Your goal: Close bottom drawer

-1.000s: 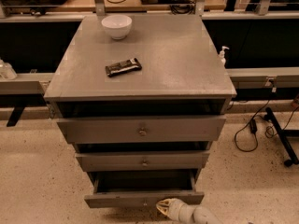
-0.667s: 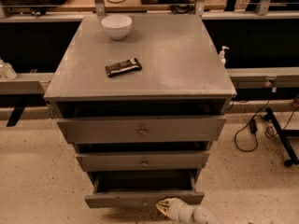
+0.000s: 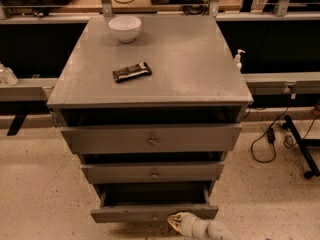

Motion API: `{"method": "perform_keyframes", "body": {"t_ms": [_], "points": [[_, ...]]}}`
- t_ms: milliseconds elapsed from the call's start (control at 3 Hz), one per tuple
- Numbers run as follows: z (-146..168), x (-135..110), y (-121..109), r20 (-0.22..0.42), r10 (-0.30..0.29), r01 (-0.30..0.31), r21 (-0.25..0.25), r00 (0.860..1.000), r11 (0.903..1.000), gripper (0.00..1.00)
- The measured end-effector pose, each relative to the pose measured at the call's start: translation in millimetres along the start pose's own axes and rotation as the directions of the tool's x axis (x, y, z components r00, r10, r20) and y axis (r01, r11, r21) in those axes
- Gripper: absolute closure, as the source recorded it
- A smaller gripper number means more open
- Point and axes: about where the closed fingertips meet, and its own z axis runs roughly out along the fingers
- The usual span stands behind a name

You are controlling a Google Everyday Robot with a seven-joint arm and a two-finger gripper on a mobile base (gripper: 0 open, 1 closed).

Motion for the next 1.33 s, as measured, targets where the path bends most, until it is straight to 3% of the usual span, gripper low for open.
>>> {"method": "perform_keyframes", "body": {"t_ms": [333, 667, 1000, 1333], "points": [[0.0, 0.0, 0.0, 0.000, 0.000, 0.000, 0.000, 1.000, 1.0000, 0.92], [-4.7, 0.4, 21.1, 0.020, -0.017, 0.019, -0.110, 1.000, 0.9938, 1.00], [-16.1, 2.6, 48.0, 0.051, -0.026, 0.038, -0.248, 0.998, 0.9680, 1.00], [-20.8, 3.1, 70.0, 0.106, -0.014, 0.051, -0.357, 0.994, 0.9329, 1.00]]}}
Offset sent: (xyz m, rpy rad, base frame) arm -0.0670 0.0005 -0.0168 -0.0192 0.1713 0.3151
